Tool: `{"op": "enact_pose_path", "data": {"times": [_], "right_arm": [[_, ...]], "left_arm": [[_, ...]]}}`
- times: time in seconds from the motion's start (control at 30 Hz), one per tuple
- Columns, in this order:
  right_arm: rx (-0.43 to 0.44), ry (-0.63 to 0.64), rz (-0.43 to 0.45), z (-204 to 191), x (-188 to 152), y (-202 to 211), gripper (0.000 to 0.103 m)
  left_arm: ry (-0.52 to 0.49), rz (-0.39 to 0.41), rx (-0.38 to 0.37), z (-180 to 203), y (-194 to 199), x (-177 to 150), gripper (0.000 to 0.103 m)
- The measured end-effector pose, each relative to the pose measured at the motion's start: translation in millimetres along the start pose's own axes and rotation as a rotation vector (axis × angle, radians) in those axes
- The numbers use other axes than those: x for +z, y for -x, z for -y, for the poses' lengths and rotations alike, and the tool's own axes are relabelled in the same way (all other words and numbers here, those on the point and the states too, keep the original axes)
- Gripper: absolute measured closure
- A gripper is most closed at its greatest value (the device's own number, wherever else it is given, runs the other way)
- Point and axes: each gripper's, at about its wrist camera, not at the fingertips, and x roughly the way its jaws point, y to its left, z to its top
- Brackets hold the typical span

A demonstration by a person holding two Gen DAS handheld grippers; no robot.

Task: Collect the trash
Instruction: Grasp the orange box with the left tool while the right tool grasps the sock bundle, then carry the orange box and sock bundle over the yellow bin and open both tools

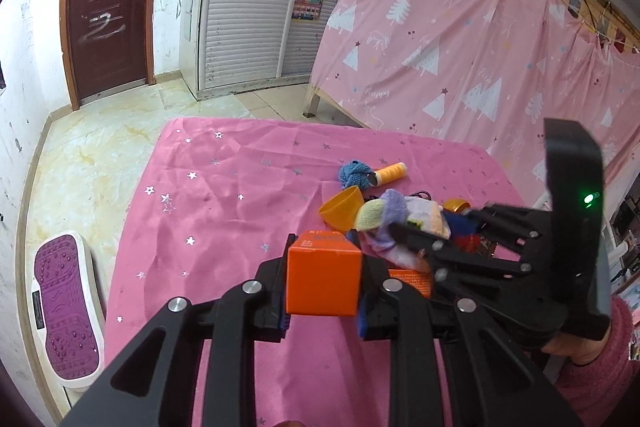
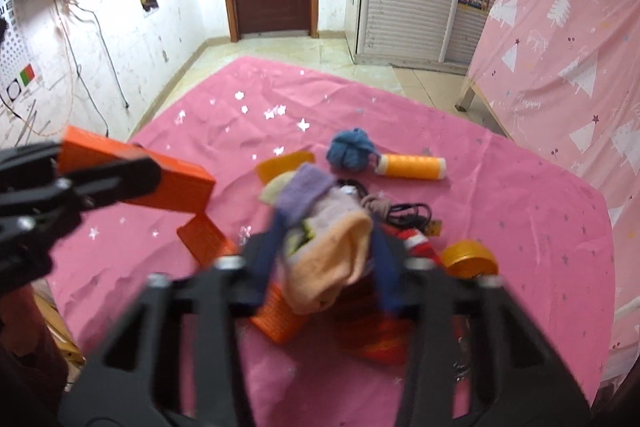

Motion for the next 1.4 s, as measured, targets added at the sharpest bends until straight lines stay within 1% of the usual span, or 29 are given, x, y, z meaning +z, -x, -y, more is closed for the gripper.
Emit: {"op": "enact_pose_path", "data": {"times": [0.07, 0.13, 0.37, 0.7, 0.8, 0.9, 1.1, 1.27, 1.4], "right_arm": [[0.000, 0.003, 0.006, -3, -2, 3, 0.091], [0.007, -0.008, 0.027, -2, -2, 10, 0.092], [0.014, -0.060, 0.095, 13, -2, 36, 0.092], [-0.001, -0.139, 0.169, 50, -18, 68, 0.092], [-0.011, -0.177, 0.193, 68, -28, 80, 0.092], [-0.019, -0.213, 0.212, 87, -38, 89, 0.092], [-0.061, -0.296, 0.241, 131, -65, 110, 0.092], [-0.111, -0.359, 0.245, 169, -89, 121, 0.092], [-0.166, -0.406, 0.242, 201, -110, 130, 0.092]], "left_arm": [[0.004, 0.003, -0.004, -1, 3, 0, 0.086], [0.003, 0.009, -0.002, -1, 5, -1, 0.086], [-0.016, 0.031, -0.007, 8, 16, -1, 0.086], [-0.082, 0.049, -0.018, 50, 28, 5, 0.085], [-0.103, 0.046, -0.035, 68, 27, 7, 0.085], [-0.144, 0.044, -0.046, 95, 24, 9, 0.085], [-0.212, 0.030, -0.072, 142, 14, 12, 0.085], [-0.263, 0.012, -0.109, 183, 1, 10, 0.085], [-0.300, -0.023, -0.148, 219, -16, 8, 0.085]]}}
